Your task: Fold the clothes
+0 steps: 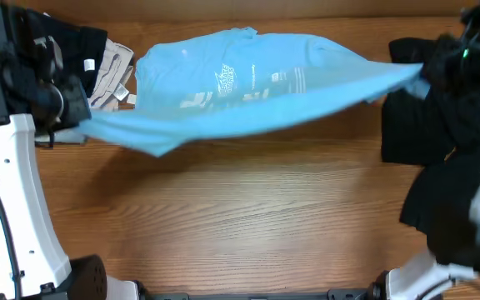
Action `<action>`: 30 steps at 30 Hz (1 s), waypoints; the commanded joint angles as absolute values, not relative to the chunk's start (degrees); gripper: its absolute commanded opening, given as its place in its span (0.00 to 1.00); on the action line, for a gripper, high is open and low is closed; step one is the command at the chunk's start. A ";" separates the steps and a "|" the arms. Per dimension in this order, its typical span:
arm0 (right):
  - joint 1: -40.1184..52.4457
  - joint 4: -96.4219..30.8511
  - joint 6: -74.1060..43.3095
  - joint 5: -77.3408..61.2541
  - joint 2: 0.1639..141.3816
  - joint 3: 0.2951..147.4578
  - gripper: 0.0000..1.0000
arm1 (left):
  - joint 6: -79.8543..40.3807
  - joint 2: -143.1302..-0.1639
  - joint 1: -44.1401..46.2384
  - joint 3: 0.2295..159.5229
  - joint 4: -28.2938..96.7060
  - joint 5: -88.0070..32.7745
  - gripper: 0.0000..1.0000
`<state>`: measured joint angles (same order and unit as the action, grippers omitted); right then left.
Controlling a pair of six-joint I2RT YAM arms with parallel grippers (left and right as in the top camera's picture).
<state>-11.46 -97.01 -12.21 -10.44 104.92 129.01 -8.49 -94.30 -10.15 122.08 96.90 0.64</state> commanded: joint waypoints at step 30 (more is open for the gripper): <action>-12.73 -59.35 -19.66 -3.92 79.77 65.63 0.04 | -15.03 -80.71 -10.44 74.15 53.08 3.11 0.04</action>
